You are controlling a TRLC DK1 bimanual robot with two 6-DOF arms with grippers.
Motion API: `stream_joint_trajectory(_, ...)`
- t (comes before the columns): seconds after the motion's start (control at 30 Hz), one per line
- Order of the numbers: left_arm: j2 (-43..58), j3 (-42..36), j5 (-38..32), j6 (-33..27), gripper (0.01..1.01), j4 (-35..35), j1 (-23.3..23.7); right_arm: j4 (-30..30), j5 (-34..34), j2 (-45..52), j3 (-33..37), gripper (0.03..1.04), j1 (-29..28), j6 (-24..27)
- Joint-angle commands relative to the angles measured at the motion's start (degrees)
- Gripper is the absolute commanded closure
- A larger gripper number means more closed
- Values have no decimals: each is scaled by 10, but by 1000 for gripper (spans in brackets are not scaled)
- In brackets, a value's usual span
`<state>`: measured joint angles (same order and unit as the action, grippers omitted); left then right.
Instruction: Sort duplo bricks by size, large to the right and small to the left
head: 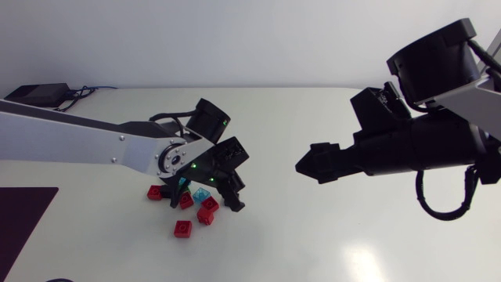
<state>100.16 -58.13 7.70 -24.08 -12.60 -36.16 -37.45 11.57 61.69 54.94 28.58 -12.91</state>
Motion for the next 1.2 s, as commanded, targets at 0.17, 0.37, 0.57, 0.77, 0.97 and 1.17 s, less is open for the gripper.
stream_joint_trajectory(0.17,50,14,3,10,744,-1,7,-10,-3,-5,-10,66,6,-17)
stream_joint_trajectory(0.37,82,2,3,8,744,4,16,-10,-3,-5,-11,66,6,-17)
stream_joint_trajectory(0.57,86,7,3,3,744,5,31,-9,-4,-4,-12,66,6,-16)
stream_joint_trajectory(0.77,68,41,5,-12,744,9,61,-6,-4,-4,-15,66,6,-16)
stream_joint_trajectory(0.97,26,74,9,-26,744,13,103,-5,-3,-4,-15,66,6,-16)
stream_joint_trajectory(1.17,-8,88,15,-41,744,13,148,-5,-3,-5,-15,66,6,-17)
